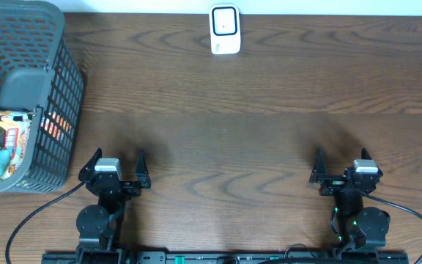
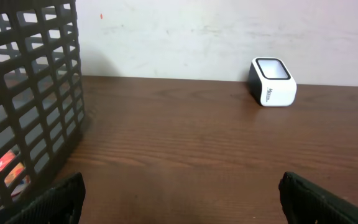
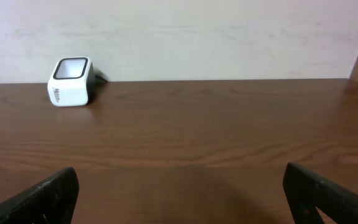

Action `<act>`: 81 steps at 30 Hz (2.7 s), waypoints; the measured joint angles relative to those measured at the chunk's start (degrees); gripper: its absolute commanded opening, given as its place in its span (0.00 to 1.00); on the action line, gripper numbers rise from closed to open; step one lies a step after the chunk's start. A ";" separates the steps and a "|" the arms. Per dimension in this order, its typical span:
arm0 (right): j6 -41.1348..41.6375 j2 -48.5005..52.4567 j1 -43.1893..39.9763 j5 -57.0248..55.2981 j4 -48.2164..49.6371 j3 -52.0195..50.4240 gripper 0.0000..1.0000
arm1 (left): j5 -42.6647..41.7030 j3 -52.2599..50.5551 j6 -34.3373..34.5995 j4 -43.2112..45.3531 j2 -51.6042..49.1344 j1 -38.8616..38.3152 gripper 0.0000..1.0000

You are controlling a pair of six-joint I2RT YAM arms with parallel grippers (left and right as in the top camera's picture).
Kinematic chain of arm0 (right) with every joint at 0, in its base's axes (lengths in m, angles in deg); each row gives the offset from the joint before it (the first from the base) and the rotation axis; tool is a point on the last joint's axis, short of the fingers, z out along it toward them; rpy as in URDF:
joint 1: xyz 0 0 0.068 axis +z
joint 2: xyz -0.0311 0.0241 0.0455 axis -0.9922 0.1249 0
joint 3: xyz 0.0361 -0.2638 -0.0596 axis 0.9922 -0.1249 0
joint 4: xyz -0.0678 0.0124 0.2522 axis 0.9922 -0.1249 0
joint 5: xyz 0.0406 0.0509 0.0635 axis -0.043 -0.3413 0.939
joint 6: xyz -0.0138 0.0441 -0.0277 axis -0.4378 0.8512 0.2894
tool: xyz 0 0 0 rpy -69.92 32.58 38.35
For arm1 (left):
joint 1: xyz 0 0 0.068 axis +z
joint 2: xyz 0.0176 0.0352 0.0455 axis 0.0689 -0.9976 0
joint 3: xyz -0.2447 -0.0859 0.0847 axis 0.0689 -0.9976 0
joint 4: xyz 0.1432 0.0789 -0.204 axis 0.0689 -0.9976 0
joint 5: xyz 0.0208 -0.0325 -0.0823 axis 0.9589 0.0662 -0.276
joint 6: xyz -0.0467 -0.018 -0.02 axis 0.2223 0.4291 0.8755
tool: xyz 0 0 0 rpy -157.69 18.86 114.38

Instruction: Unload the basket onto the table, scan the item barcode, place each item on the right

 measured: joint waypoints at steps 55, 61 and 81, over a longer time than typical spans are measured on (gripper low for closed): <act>0.00 0.00 0.00 0.02 0.00 0.00 0.99 | -6.36 -0.02 5.46 1.44 0.00 0.00 0.98; 0.00 0.00 0.00 0.00 0.00 0.00 0.99 | -17.11 -0.72 9.79 12.39 -0.04 0.00 0.98; -0.04 0.00 0.00 0.00 0.00 0.00 0.99 | -29.51 33.59 13.14 3.21 -18.56 0.00 0.98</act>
